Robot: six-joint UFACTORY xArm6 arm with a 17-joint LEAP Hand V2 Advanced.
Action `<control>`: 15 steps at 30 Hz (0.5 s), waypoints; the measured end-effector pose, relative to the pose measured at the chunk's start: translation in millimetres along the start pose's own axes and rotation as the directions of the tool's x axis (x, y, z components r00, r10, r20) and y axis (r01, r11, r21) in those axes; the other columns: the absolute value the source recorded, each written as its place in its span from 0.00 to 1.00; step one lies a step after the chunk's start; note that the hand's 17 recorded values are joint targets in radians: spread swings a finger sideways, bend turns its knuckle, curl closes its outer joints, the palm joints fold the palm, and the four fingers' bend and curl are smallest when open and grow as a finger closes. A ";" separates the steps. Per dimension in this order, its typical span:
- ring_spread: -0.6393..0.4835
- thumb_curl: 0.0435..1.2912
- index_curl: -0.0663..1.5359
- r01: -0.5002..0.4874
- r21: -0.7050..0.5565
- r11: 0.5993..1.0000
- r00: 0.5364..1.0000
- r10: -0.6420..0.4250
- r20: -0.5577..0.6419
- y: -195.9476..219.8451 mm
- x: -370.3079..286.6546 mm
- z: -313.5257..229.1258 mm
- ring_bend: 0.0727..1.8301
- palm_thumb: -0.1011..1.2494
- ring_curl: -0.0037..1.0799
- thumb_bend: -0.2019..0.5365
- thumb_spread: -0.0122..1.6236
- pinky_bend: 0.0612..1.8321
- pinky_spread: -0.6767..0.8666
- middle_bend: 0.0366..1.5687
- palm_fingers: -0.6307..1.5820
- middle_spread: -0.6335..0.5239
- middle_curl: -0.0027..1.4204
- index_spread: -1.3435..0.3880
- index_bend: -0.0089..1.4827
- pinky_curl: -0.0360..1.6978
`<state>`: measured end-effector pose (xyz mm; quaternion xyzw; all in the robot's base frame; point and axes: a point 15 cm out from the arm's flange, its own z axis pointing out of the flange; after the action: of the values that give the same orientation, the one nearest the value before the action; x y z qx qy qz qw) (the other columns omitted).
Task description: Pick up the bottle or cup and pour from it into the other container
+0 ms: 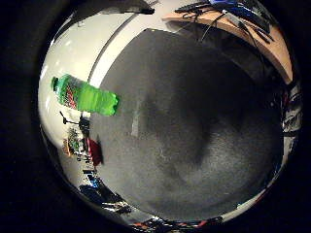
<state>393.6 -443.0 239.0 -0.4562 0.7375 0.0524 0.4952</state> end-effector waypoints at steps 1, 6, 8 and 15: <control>0.72 0.20 0.22 0.002 0.000 1.000 1.000 -0.002 0.004 -1.2 -1.9 2.6 0.23 0.39 0.22 0.24 0.61 0.43 0.73 0.18 0.35 0.58 0.24 0.65 0.11 0.02; 0.72 0.20 0.22 0.011 -0.013 1.000 1.000 -0.011 0.016 -5.4 -8.0 17.7 0.23 0.40 0.22 0.24 0.61 0.43 0.73 0.18 0.35 0.58 0.24 0.65 0.11 0.02; 0.71 0.20 0.22 0.017 -0.014 1.000 1.000 -0.016 0.013 -7.6 -8.4 23.2 0.23 0.40 0.22 0.24 0.61 0.43 0.73 0.18 0.35 0.58 0.24 0.65 0.11 0.02; 0.71 0.20 0.22 0.007 -0.027 1.000 0.999 -0.006 0.044 -7.3 -7.7 45.6 0.24 0.41 0.22 0.24 0.61 0.43 0.73 0.18 0.36 0.58 0.24 0.65 0.11 0.02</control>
<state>430.7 -418.3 224.7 -0.4640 0.7240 0.0708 0.5055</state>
